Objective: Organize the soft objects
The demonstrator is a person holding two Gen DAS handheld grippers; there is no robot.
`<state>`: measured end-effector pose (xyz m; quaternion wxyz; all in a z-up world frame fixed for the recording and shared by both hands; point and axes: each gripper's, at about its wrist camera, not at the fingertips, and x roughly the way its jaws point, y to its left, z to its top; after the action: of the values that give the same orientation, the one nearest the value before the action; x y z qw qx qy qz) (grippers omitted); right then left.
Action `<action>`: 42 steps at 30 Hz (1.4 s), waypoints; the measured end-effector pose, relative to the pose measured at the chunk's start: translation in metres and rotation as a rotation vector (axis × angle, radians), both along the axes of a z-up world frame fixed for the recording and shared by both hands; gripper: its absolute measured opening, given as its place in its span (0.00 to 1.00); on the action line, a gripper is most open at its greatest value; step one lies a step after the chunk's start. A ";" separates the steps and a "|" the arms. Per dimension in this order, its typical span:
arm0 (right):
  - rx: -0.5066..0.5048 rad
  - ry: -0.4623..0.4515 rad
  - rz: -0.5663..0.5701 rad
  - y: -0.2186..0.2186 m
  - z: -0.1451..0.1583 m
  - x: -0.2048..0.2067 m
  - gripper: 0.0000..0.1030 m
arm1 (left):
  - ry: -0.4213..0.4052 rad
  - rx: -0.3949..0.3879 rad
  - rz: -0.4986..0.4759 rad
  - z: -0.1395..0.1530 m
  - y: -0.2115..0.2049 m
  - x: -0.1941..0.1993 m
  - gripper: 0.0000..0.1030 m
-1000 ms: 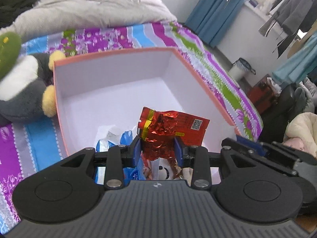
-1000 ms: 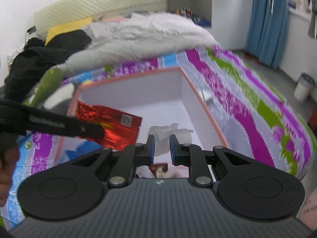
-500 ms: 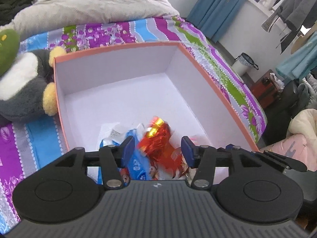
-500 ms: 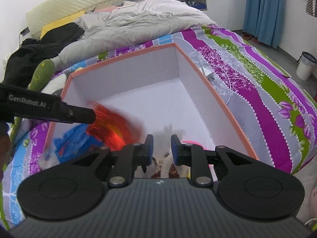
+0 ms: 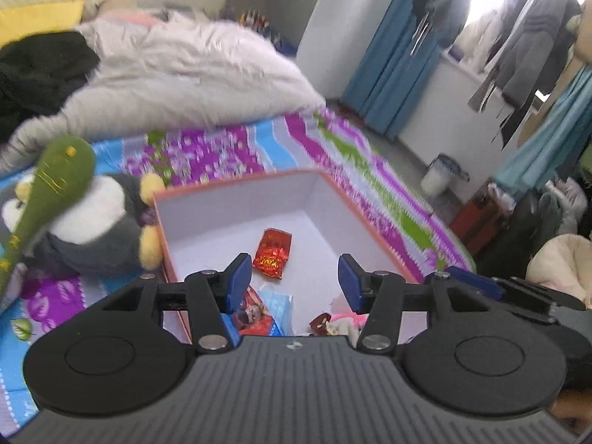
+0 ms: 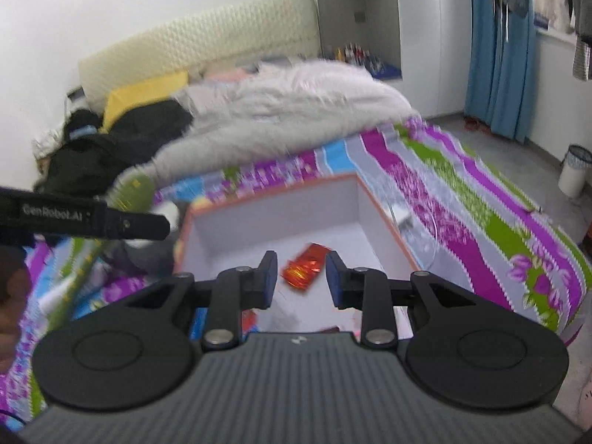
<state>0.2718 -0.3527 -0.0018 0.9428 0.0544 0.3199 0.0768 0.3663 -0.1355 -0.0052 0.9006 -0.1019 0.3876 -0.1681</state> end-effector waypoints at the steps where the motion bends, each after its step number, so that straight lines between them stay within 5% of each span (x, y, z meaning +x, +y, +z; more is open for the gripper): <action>1: -0.001 -0.020 0.004 0.002 0.009 -0.007 0.31 | -0.016 -0.001 0.001 0.007 0.004 -0.008 0.56; 14: 0.024 -0.150 0.040 0.032 0.056 -0.078 0.31 | -0.135 -0.016 -0.014 0.056 0.040 -0.109 0.56; 28: 0.059 -0.123 0.017 0.041 0.028 -0.128 0.31 | -0.204 0.016 0.009 0.048 0.042 -0.184 0.56; 42: 0.051 -0.062 -0.006 0.047 -0.002 -0.156 0.31 | -0.161 0.028 0.011 0.018 0.036 -0.219 0.56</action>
<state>0.1160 -0.3061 -0.0035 0.9508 0.0770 0.2883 0.0835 0.1475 -0.0995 0.0130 0.9310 -0.0777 0.3159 -0.1655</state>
